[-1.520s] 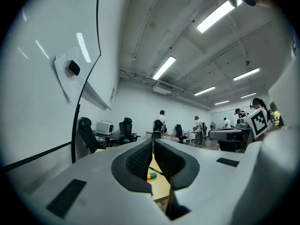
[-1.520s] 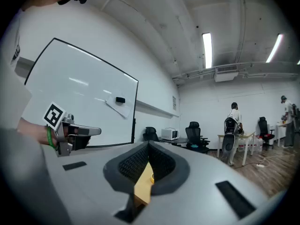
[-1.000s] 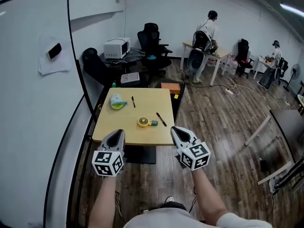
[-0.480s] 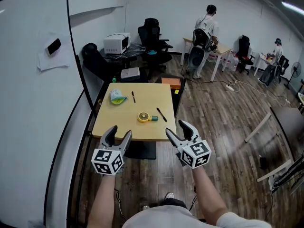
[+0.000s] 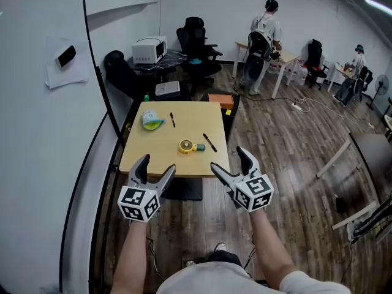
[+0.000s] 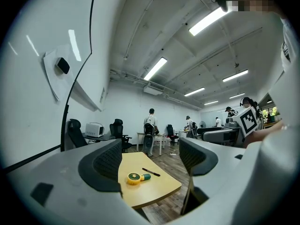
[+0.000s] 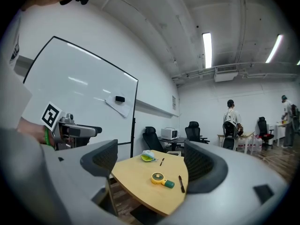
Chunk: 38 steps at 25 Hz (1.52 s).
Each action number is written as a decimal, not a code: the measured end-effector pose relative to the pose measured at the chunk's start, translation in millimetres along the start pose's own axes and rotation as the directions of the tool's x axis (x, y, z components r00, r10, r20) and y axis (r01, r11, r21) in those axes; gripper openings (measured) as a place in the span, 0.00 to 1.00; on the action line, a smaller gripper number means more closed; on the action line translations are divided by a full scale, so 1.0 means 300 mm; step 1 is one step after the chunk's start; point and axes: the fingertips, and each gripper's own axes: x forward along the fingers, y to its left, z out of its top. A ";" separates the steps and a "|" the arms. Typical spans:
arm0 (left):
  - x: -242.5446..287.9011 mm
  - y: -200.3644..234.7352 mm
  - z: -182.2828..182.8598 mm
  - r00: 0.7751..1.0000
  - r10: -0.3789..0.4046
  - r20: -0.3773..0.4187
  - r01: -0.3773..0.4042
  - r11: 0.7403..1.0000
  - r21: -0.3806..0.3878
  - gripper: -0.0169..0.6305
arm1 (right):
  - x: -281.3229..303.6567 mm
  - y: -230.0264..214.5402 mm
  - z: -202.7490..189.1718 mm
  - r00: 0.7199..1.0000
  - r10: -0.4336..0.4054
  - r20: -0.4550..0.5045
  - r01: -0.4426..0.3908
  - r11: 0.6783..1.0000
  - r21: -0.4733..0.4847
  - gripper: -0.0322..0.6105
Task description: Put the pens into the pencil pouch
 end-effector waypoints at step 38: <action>0.827 0.551 -0.021 0.992 0.109 -0.065 -0.105 0.993 0.056 0.56 | 0.917 -0.611 -0.097 0.995 0.097 -0.008 -0.097 0.995 0.022 0.64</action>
